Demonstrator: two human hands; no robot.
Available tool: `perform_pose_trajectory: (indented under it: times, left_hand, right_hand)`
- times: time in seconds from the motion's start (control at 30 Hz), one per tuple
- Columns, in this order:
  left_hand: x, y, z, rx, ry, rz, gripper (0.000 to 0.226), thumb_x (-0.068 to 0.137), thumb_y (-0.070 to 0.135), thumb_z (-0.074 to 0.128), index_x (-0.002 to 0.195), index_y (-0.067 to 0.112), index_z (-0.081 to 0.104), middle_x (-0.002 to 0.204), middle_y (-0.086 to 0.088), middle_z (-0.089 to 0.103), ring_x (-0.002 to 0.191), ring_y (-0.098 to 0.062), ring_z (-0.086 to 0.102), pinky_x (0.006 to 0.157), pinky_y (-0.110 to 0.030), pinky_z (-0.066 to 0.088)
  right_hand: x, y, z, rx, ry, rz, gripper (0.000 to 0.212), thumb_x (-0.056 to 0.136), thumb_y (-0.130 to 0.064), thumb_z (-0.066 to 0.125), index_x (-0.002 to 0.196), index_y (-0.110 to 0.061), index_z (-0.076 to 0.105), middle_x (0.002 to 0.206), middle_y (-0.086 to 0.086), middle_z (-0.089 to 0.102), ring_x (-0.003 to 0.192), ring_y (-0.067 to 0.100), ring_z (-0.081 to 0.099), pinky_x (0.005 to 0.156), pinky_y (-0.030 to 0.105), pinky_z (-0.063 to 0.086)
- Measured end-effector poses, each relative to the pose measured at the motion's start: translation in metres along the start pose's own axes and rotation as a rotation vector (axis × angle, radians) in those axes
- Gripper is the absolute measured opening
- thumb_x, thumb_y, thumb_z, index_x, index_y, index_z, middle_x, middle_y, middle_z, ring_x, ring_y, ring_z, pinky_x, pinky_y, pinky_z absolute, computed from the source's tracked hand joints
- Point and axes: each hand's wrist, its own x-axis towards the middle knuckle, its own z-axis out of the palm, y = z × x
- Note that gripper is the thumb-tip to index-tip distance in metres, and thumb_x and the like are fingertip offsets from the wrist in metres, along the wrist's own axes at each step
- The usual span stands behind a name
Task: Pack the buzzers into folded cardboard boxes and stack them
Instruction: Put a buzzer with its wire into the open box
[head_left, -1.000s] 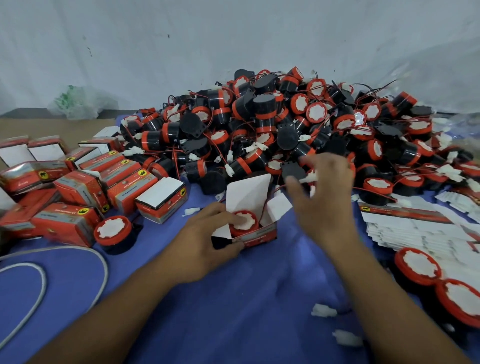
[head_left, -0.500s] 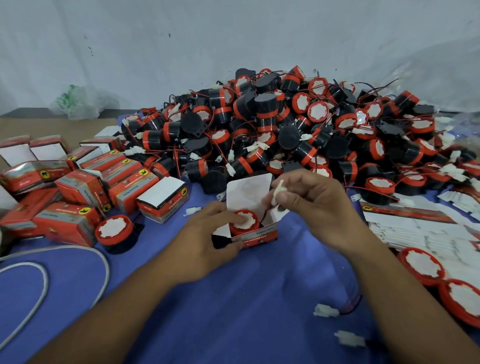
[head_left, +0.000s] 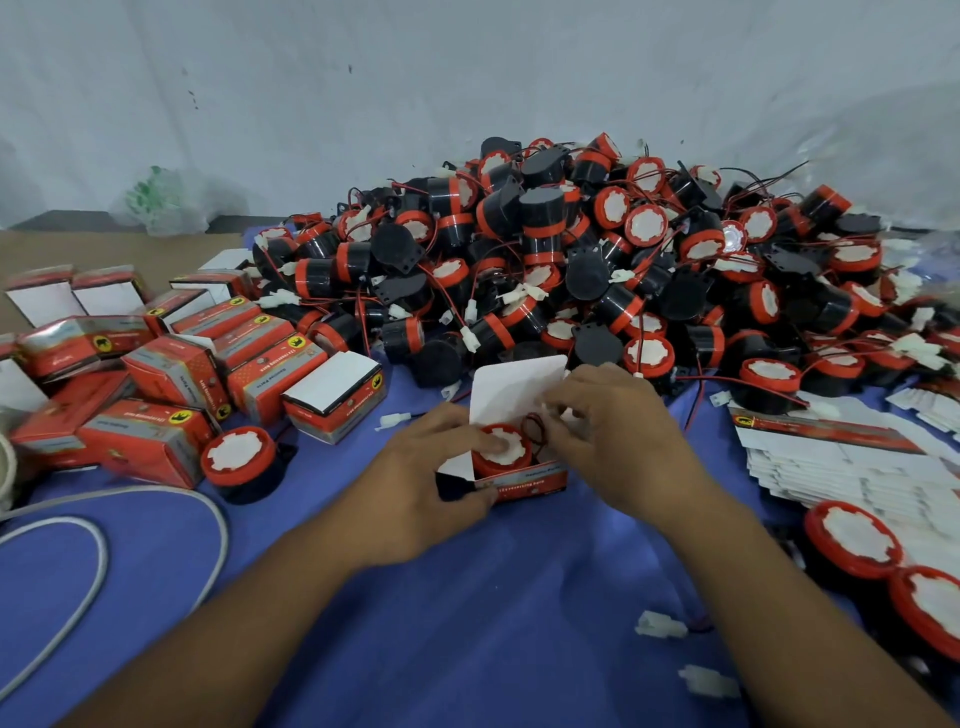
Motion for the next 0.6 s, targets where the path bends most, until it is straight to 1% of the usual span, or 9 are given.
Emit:
perform_pose_trajectory:
  times: [0.1,0.17,0.27,0.3,0.33,0.4,0.43,0.53,0.6]
  left_hand:
    - [0.000,0.000,0.001,0.006,0.004,0.011,0.041,0.083,0.014,0.079,0.122,0.018,0.067,0.126,0.002,0.058,0.117,-0.010,0.057,0.098,-0.033,0.049]
    - [0.000,0.000,0.003,0.000,0.011,0.016,0.041,0.083,0.014,0.079,0.123,0.019,0.067,0.128,0.004,0.058,0.119,-0.010,0.057,0.099,-0.032,0.048]
    - [0.000,-0.001,0.004,-0.008,0.012,0.009,0.042,0.083,0.014,0.079,0.123,0.020,0.067,0.129,0.004,0.058,0.119,-0.009,0.056,0.099,-0.032,0.047]
    - [0.000,-0.002,0.004,-0.013,0.010,0.006,0.042,0.083,0.015,0.078,0.123,0.020,0.067,0.129,0.004,0.058,0.119,-0.010,0.057,0.099,-0.033,0.048]
    - [0.000,-0.002,0.004,-0.016,0.005,0.004,0.042,0.083,0.015,0.078,0.123,0.020,0.067,0.128,0.004,0.058,0.119,-0.011,0.057,0.099,-0.034,0.048]
    - [0.000,-0.002,0.004,-0.018,-0.006,-0.003,0.042,0.084,0.016,0.078,0.124,0.021,0.067,0.128,0.005,0.058,0.119,-0.012,0.057,0.099,-0.035,0.048]
    - [0.000,-0.002,0.004,-0.019,-0.009,-0.004,0.042,0.084,0.016,0.078,0.124,0.021,0.066,0.128,0.006,0.058,0.120,-0.012,0.056,0.100,-0.035,0.048]
    - [0.000,-0.003,0.005,-0.028,-0.018,-0.005,0.042,0.085,0.016,0.076,0.125,0.021,0.066,0.128,0.005,0.057,0.120,-0.012,0.056,0.100,-0.034,0.048]
    - [0.000,-0.001,0.005,-0.049,-0.009,0.002,0.039,0.087,0.018,0.072,0.125,0.020,0.067,0.129,0.005,0.057,0.121,-0.012,0.056,0.099,-0.034,0.048]
  right_hand:
    - [0.002,-0.005,-0.004,-0.132,-0.107,-0.035,0.020,0.097,-0.020,0.056,0.101,-0.012,0.075,0.097,0.004,0.064,0.091,0.022,0.047,0.083,0.039,0.043]
    - [0.002,-0.010,-0.004,-0.249,-0.214,-0.064,0.025,0.102,-0.023,0.050,0.107,-0.021,0.075,0.104,0.000,0.060,0.097,0.022,0.042,0.086,0.036,0.039]
    - [0.002,-0.015,-0.005,-0.292,-0.344,-0.034,0.029,0.104,-0.023,0.045,0.116,-0.031,0.070,0.109,-0.003,0.052,0.100,0.020,0.035,0.086,0.033,0.029]
    - [0.003,-0.015,-0.006,-0.292,-0.370,-0.028,0.029,0.104,-0.023,0.044,0.112,-0.031,0.071,0.108,-0.004,0.053,0.098,0.019,0.034,0.084,0.033,0.027]
    - [0.003,-0.014,-0.008,-0.285,-0.383,-0.014,0.029,0.104,-0.022,0.045,0.103,-0.031,0.072,0.102,-0.006,0.054,0.096,0.019,0.035,0.083,0.033,0.027]
    - [0.004,-0.013,-0.009,-0.254,-0.353,0.033,0.030,0.101,-0.021,0.049,0.078,-0.026,0.068,0.085,-0.008,0.057,0.091,0.022,0.042,0.083,0.036,0.033]
    - [0.004,-0.013,-0.008,-0.234,-0.323,0.056,0.030,0.099,-0.022,0.052,0.074,-0.025,0.068,0.081,-0.008,0.060,0.089,0.023,0.046,0.085,0.037,0.037]
    - [0.004,-0.014,-0.001,-0.138,-0.217,0.129,0.015,0.095,-0.023,0.061,0.092,-0.022,0.075,0.091,-0.005,0.071,0.091,0.021,0.062,0.094,0.043,0.045]
    - [0.003,-0.014,0.006,-0.083,-0.149,0.171,0.006,0.091,-0.022,0.067,0.094,-0.021,0.072,0.089,-0.004,0.072,0.092,0.022,0.064,0.093,0.042,0.046]
